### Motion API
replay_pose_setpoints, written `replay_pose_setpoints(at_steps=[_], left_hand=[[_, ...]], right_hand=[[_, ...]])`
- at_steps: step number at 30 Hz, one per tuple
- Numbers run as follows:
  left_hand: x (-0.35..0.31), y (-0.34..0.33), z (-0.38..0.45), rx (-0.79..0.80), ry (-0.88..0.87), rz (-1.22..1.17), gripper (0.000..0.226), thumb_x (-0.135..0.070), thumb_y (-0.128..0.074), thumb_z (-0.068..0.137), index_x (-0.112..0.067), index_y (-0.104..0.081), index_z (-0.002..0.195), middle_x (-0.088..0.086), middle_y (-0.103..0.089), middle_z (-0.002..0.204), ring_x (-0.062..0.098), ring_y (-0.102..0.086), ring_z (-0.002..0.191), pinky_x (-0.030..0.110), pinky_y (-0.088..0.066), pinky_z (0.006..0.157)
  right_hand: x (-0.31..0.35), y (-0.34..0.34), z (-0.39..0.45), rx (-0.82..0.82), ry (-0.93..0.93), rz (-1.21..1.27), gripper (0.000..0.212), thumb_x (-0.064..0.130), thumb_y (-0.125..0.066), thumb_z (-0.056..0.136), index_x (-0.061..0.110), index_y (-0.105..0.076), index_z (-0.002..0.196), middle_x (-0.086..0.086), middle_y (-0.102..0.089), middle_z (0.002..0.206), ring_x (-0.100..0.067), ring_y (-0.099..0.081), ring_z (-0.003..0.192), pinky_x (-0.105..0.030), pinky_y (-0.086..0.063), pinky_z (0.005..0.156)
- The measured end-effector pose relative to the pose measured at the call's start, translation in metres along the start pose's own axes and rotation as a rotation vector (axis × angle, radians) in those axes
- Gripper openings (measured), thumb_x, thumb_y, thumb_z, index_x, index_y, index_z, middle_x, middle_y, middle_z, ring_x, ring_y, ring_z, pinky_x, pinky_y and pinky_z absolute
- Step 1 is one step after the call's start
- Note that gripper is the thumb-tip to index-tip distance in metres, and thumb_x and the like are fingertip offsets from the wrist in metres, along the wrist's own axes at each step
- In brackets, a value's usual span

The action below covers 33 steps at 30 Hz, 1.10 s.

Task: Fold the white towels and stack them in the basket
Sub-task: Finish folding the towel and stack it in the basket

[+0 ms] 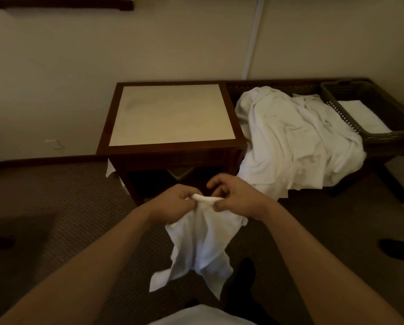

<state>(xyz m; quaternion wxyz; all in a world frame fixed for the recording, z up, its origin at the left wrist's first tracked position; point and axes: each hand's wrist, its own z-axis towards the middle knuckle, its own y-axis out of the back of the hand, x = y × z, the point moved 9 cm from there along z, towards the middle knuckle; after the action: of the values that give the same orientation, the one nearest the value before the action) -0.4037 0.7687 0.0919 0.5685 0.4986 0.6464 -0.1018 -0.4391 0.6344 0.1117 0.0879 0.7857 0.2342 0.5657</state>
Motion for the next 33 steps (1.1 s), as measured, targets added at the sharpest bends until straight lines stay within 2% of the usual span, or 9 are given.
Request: replay_pose_setpoints(at_steps=[3,8,13,16,18,21,25,30,33], left_hand=[[0.014,0.017,-0.004,-0.074,0.059,0.039,0.029,-0.009,-0.051,0.099,-0.025,-0.075,0.101,0.003,-0.072,0.100,0.022,-0.068,0.096,0.045,-0.055,0.088],[0.033,0.027,-0.007,-0.179,0.151,-0.100,0.029,-0.005,-0.050,0.099,-0.018,-0.077,0.097,0.007,-0.074,0.095,0.022,-0.071,0.090,0.041,-0.057,0.084],[0.044,0.015,-0.004,-0.328,0.243,-0.369,0.024,-0.009,-0.053,0.098,-0.017,-0.074,0.109,0.011,-0.074,0.101,0.029,-0.071,0.093,0.037,-0.059,0.071],[0.053,0.009,-0.003,-0.431,0.303,-0.577,0.025,-0.015,-0.055,0.101,-0.024,-0.060,0.124,0.012,-0.065,0.113,0.027,-0.068,0.093,0.034,-0.057,0.063],[0.049,0.005,-0.005,-0.456,0.292,-0.642,0.019,-0.014,-0.052,0.103,-0.020,-0.064,0.116,0.012,-0.064,0.108,0.022,-0.066,0.085,0.030,-0.054,0.061],[0.034,-0.011,-0.009,-0.322,0.214,-0.726,0.022,-0.002,-0.053,0.098,-0.010,-0.069,0.110,0.014,-0.071,0.105,0.024,-0.071,0.093,0.033,-0.058,0.076],[0.017,-0.012,-0.017,-0.142,0.024,-0.445,0.039,0.008,-0.066,0.090,-0.014,-0.067,0.122,0.005,-0.074,0.113,0.013,-0.070,0.107,0.030,-0.058,0.090],[0.016,0.002,-0.019,-0.190,-0.030,0.005,0.017,-0.015,-0.063,0.095,-0.027,-0.075,0.093,-0.003,-0.071,0.089,0.015,-0.067,0.086,0.041,-0.057,0.082],[0.010,0.001,-0.021,-0.248,-0.145,0.222,0.013,-0.023,-0.062,0.097,-0.030,-0.070,0.091,-0.010,-0.054,0.100,0.009,-0.053,0.094,0.033,-0.051,0.084]], right_hand=[[-0.039,0.001,-0.017,0.104,-0.141,-0.168,0.013,0.025,-0.076,0.089,0.018,-0.073,0.099,0.002,-0.071,0.091,-0.012,-0.067,0.085,-0.026,-0.054,0.074],[-0.070,0.007,-0.028,-0.071,-0.176,0.419,0.013,0.015,-0.073,0.091,0.011,-0.061,0.088,-0.011,-0.064,0.092,-0.022,-0.065,0.088,-0.037,-0.056,0.080],[-0.075,0.000,-0.026,-0.269,-0.124,0.405,0.009,0.018,-0.067,0.096,0.015,-0.061,0.091,-0.013,-0.070,0.091,-0.025,-0.067,0.087,-0.053,-0.057,0.084],[-0.060,0.002,-0.027,-0.444,-0.049,0.431,0.006,0.014,-0.067,0.096,0.013,-0.062,0.095,-0.008,-0.073,0.083,-0.017,-0.068,0.075,-0.033,-0.058,0.068],[-0.049,-0.002,-0.025,-0.493,-0.015,0.380,0.008,0.014,-0.068,0.095,0.014,-0.059,0.094,-0.002,-0.070,0.072,-0.011,-0.064,0.066,-0.021,-0.053,0.060],[-0.041,-0.011,-0.022,-0.495,0.016,0.372,0.010,0.014,-0.071,0.093,0.015,-0.060,0.094,0.003,-0.065,0.066,-0.009,-0.061,0.063,-0.020,-0.054,0.061],[-0.051,-0.013,-0.020,-0.500,-0.063,0.560,0.011,0.012,-0.072,0.091,0.012,-0.067,0.102,-0.006,-0.076,0.088,-0.017,-0.073,0.086,-0.028,-0.060,0.072],[-0.048,-0.033,-0.013,-0.319,-0.088,0.660,0.025,-0.001,-0.066,0.092,0.017,-0.068,0.110,-0.007,-0.077,0.103,-0.025,-0.072,0.102,-0.044,-0.059,0.088],[-0.054,-0.031,-0.014,-0.393,-0.118,0.711,0.026,0.001,-0.068,0.091,0.017,-0.065,0.111,-0.008,-0.076,0.104,-0.026,-0.072,0.103,-0.045,-0.059,0.090]])
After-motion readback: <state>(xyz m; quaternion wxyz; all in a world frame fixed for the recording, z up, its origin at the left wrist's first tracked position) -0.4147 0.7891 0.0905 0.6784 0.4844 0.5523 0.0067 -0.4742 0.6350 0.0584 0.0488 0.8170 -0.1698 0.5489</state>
